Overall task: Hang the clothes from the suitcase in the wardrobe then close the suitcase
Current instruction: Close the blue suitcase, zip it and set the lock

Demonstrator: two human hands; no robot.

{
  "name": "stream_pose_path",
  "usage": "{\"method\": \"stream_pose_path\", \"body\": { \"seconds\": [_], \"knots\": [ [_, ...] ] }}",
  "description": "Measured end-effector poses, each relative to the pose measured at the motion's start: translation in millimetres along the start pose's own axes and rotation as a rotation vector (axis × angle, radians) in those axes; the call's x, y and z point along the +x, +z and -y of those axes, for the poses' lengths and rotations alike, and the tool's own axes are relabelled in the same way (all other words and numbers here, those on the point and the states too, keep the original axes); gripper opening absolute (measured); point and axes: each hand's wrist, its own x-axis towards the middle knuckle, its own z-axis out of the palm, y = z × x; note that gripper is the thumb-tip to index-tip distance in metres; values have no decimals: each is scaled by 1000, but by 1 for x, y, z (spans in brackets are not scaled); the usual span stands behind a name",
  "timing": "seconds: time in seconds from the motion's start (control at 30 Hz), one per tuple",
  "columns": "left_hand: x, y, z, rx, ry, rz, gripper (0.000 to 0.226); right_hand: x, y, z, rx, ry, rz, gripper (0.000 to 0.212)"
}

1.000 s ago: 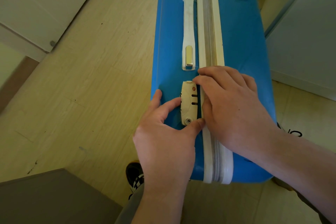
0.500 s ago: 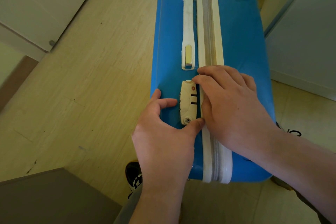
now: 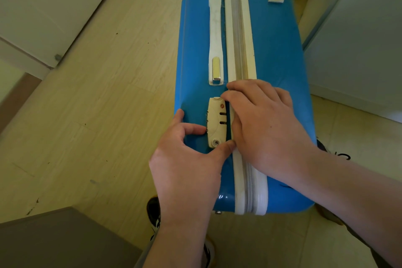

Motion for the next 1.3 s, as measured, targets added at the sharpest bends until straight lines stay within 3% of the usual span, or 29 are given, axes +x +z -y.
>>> {"method": "stream_pose_path", "body": {
  "seconds": [0.3,0.7,0.97,1.3],
  "knots": [
    [-3,2,-1,-3,2,-71,44,-2,-3,3,12,25,22,42],
    [-4,4,-2,-36,-6,-48,40,-2,-2,2,5,18,0,43],
    [-1,1,-3,25,-9,-41,60,-3,-1,-1,14,1,9,46],
    [1,0,-1,49,-5,-32,51,-2,1,0,9,2,-1,46]
  ]
}}
